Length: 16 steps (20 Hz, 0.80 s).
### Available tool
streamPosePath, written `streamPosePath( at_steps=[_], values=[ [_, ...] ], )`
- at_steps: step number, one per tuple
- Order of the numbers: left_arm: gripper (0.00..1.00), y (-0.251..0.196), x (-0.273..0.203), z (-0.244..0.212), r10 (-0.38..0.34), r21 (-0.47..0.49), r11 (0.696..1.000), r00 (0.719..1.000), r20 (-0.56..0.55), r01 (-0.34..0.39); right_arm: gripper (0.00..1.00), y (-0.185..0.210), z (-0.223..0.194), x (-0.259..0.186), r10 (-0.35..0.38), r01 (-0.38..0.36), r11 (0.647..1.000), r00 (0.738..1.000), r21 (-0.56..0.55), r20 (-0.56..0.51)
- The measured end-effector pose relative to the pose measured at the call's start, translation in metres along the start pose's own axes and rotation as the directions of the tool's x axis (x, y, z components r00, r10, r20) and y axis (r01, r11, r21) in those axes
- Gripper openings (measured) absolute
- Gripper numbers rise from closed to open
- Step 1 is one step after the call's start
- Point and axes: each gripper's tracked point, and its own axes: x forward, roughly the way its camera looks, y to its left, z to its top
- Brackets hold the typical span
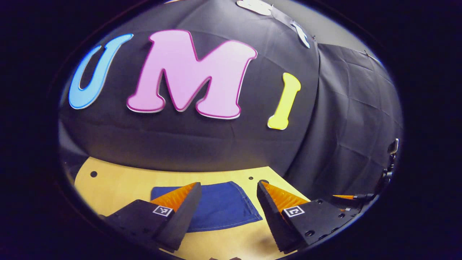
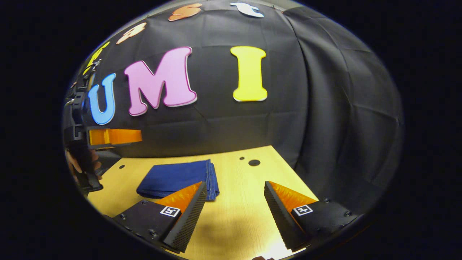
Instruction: Grasp the waist and the cuffs of the jeans and fold them to make the two legs overlap; first hold the waist and fold one-third of the jeans toward the cuffs, then hold the cuffs and fold the remaining one-third in the same direction to finish folding.
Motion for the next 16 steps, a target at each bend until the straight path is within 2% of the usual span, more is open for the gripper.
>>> streamPosePath(
  at_steps=[4,8,11,12,13,16],
  values=[
    [0.96,0.039,-0.103,0.036,0.116,0.050,0.991,0.988,0.100,-0.121,0.96,0.045,0.057,-0.045,0.057,-0.052,0.997,0.993,-0.056,0.101],
    [0.96,0.062,-0.206,0.057,0.189,0.068,0.976,0.963,0.194,-0.206,0.96,0.097,0.096,-0.099,0.127,-0.106,0.987,0.976,-0.124,0.178],
    [0.96,0.071,-0.251,0.060,0.214,0.097,0.966,0.950,0.228,-0.241,0.97,0.122,0.115,-0.136,0.152,-0.118,0.981,0.961,-0.155,0.230],
    [0.96,0.073,-0.265,0.058,0.220,0.086,0.966,0.948,0.230,-0.245,0.98,0.130,0.115,-0.144,0.159,-0.123,0.979,0.961,-0.163,0.227],
    [0.92,0.075,-0.279,0.058,0.230,0.065,0.966,0.945,0.233,-0.251,0.98,0.135,0.115,-0.151,0.168,-0.129,0.976,0.959,-0.177,0.229],
    [0.96,0.087,-0.309,0.053,0.277,0.027,0.956,0.932,0.235,-0.291,0.96,0.149,0.118,-0.170,0.201,-0.152,0.965,0.952,-0.214,0.232]
  ],
)
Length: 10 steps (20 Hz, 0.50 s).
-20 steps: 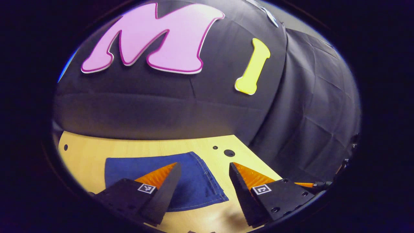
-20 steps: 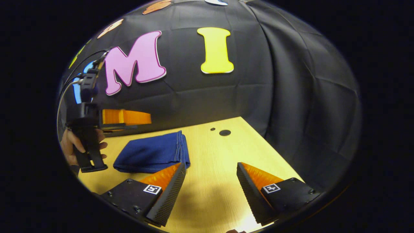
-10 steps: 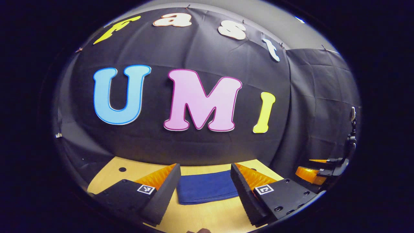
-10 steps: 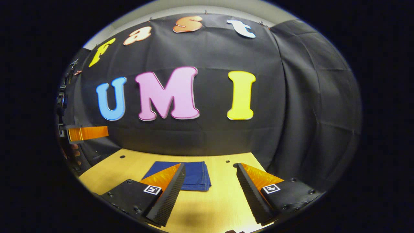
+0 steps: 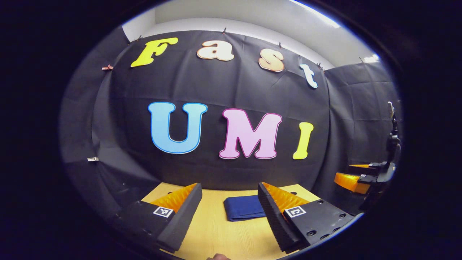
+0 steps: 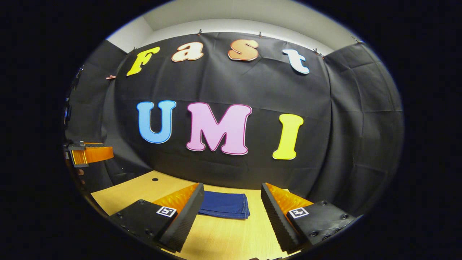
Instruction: Grasp the waist and the cuffs of the jeans and fold them to make the two legs overlap; first hold the waist and fold one-third of the jeans toward the cuffs, then hold the cuffs and fold the remaining one-third in the same direction to finish folding.
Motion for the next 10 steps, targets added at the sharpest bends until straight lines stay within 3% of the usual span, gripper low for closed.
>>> streamPosePath(
  at_steps=[3,6,7,10],
  values=[
    [0.96,0.007,-0.014,0.010,0.036,0.030,0.999,0.999,0.030,-0.037,0.93,0.003,0.006,-0.008,0.014,-0.015,0.999,1.000,0.035,0.024],
    [0.96,0.011,-0.019,0.015,0.092,0.003,0.996,0.995,0.030,-0.092,0.96,0.004,0.009,-0.015,0.024,-0.026,0.998,0.999,0.058,0.045],
    [1.00,0.010,-0.021,0.014,0.096,-0.014,0.995,0.995,0.026,-0.095,0.94,0.008,0.006,-0.017,0.053,-0.055,0.997,0.998,0.050,0.039],
    [0.96,0.002,-0.027,0.009,0.089,-0.037,0.995,0.996,0.024,-0.088,0.94,0.004,0.003,-0.012,0.078,-0.079,0.996,0.996,0.027,0.038]
  ],
)
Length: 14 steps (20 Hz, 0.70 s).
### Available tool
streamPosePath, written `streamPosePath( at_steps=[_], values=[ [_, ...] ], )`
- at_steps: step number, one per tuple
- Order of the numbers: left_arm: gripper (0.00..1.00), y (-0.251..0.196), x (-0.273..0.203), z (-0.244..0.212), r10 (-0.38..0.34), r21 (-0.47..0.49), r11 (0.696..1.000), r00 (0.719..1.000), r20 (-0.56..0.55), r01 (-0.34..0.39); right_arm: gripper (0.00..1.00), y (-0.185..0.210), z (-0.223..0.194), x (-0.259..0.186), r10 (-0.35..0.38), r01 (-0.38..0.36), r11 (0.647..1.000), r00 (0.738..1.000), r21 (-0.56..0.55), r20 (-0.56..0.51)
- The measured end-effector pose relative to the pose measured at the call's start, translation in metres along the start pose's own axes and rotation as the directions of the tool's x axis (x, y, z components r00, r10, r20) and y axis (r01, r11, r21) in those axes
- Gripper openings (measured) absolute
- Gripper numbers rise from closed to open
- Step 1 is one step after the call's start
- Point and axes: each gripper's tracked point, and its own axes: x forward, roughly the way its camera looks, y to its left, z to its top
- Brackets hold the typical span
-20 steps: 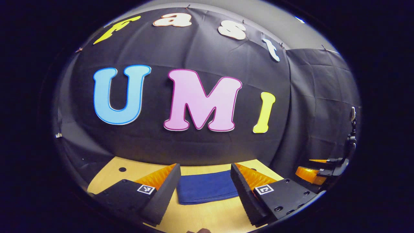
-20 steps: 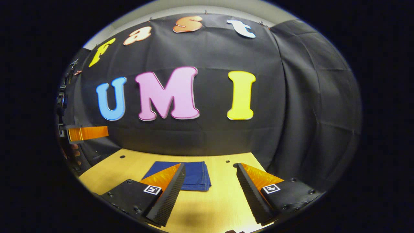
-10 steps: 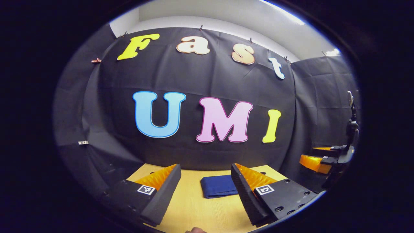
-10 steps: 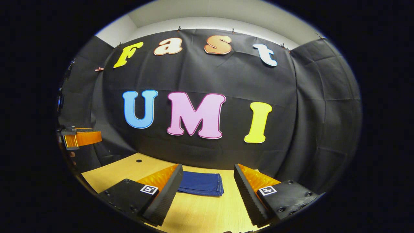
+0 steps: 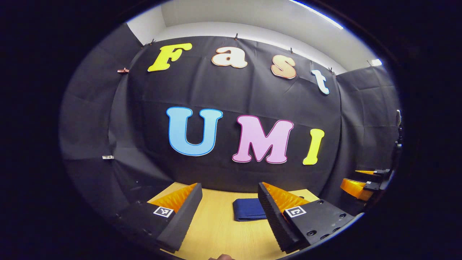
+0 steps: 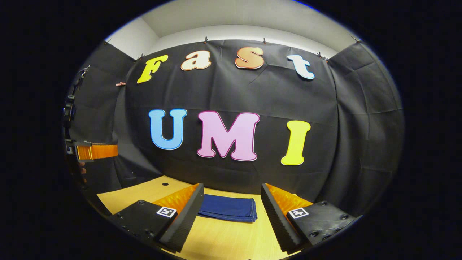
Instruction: Grasp the waist and the cuffs of the jeans and fold them to make the two legs overlap; first hold the waist and fold one-third of the jeans toward the cuffs, then hold the cuffs and fold the remaining one-third in the same direction to finish folding.
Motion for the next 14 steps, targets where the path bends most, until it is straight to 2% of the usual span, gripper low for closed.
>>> streamPosePath(
  at_steps=[2,4,5,9,14],
  values=[
    [0.93,-0.001,-0.002,-0.002,-0.001,-0.008,1.000,1.000,-0.005,0.001,0.96,0.005,0.000,0.001,0.024,-0.024,0.999,1.000,0.020,0.000],
    [0.96,-0.001,-0.002,-0.005,0.008,-0.007,1.000,1.000,-0.014,-0.008,0.99,-0.004,0.008,0.004,0.003,-0.003,1.000,1.000,0.018,0.028],
    [0.96,-0.001,-0.003,-0.002,0.008,-0.009,1.000,1.000,-0.009,-0.008,0.96,-0.004,0.009,0.006,0.003,-0.004,1.000,0.999,0.020,0.032],
    [0.97,-0.007,-0.002,-0.001,-0.006,-0.027,1.000,1.000,0.001,0.006,0.94,-0.002,0.005,0.006,0.012,-0.012,1.000,1.000,0.026,0.023],
    [0.97,-0.008,0.000,-0.002,-0.018,-0.010,1.000,1.000,-0.008,0.018,0.96,-0.011,0.001,0.009,-0.001,0.001,1.000,1.000,-0.001,0.016]
  ],
)
